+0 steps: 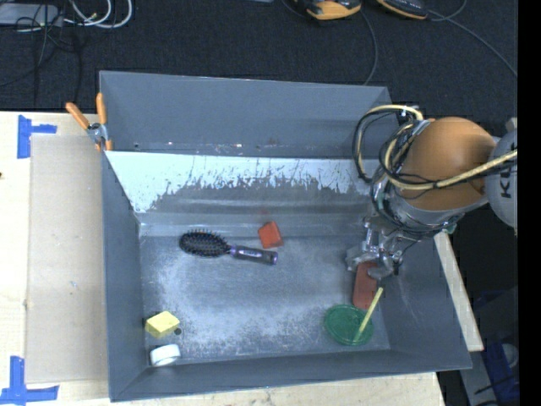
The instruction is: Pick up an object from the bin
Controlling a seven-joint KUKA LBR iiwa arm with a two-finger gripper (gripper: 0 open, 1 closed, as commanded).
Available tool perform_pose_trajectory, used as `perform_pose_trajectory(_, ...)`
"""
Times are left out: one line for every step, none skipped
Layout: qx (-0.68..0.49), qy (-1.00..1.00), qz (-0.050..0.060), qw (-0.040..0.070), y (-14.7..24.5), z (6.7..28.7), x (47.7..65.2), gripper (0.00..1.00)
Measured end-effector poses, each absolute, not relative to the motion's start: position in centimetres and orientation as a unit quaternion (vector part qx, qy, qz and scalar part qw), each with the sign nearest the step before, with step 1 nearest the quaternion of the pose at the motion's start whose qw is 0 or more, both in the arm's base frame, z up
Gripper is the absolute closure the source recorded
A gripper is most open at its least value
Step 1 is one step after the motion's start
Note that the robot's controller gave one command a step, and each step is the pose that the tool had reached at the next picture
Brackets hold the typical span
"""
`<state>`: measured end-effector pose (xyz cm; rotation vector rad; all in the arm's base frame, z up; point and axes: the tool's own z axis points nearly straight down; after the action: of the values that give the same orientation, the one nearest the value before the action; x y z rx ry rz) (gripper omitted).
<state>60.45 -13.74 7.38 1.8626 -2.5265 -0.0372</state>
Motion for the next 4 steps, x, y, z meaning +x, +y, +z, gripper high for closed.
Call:
perform_pose_trajectory(0.594,-0.805,-0.011,0.003,-13.9,9.2,60.3,1.00)
perform_pose_trajectory(0.592,-0.806,-0.007,0.000,-14.1,11.8,60.5,1.00)
perform_pose_trajectory(0.592,-0.806,-0.010,0.002,-13.9,14.0,60.4,1.00)
perform_pose_trajectory(0.592,-0.806,-0.010,0.002,-13.9,16.2,60.4,1.00)
